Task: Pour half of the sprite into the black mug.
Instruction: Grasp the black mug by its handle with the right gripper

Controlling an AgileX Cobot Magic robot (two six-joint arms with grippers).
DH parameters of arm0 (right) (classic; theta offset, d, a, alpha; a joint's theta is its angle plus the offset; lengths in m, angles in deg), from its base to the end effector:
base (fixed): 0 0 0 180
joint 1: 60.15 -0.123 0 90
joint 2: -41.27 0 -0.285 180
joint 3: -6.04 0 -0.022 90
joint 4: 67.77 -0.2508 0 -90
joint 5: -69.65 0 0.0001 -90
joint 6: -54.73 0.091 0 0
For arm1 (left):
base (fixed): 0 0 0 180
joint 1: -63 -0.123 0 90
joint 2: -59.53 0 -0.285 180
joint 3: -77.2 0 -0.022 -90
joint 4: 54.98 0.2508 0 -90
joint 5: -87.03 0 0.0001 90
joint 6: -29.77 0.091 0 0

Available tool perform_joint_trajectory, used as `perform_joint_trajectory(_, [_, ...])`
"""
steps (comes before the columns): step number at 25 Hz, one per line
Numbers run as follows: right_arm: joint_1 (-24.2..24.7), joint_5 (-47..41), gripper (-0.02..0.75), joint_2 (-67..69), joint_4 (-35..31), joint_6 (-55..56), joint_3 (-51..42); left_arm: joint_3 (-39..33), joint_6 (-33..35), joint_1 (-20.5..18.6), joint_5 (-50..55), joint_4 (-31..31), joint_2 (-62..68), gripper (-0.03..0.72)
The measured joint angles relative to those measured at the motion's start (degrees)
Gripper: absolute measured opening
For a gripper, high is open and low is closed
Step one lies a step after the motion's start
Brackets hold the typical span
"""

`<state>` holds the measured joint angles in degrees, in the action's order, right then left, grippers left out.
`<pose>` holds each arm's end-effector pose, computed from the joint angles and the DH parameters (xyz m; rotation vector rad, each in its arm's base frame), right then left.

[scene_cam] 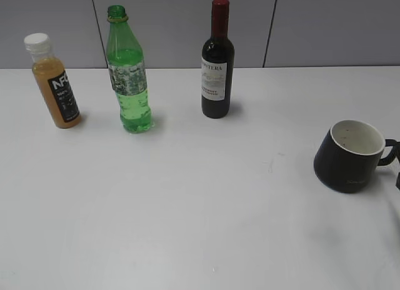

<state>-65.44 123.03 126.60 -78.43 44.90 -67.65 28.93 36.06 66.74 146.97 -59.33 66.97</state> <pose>0.1741 0.0026 0.1557 -0.0370 1.8501 -0.1153 -0.0063 -0.0056 0.2801 0.1796 2.0087 -0.0622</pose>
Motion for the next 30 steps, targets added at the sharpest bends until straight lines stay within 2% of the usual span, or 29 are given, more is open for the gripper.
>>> perform_joint_trajectory(8, [0.1, -0.3, 0.589, 0.3, -5.1, -4.6, 0.0, 0.0, 0.0, 0.0, 0.0, 0.0, 0.0, 0.593])
perform_joint_trajectory(11, [1.5, 0.4, 0.589, 2.2, -6.8, -4.8, 0.0, 0.0, 0.0, 0.0, 0.0, 0.0, 0.0, 0.593])
perform_joint_trajectory(21, [6.1, 10.6, 0.589, 14.5, 2.1, -0.7, -0.1, 0.0, 0.0, 0.0, 0.0, 0.0, 0.0, 0.593])
perform_joint_trajectory(25, [8.7, 14.3, 0.589, 18.1, 8.6, 2.7, -0.1, 0.0, 0.0, 0.0, 0.0, 0.0, 0.0, 0.593])
perform_joint_trajectory(30, [11.6, 15.3, 0.589, 24.0, 12.4, 5.5, -0.1, 0.0, 0.0, 0.0, 0.0, 0.0, 0.0, 0.593])
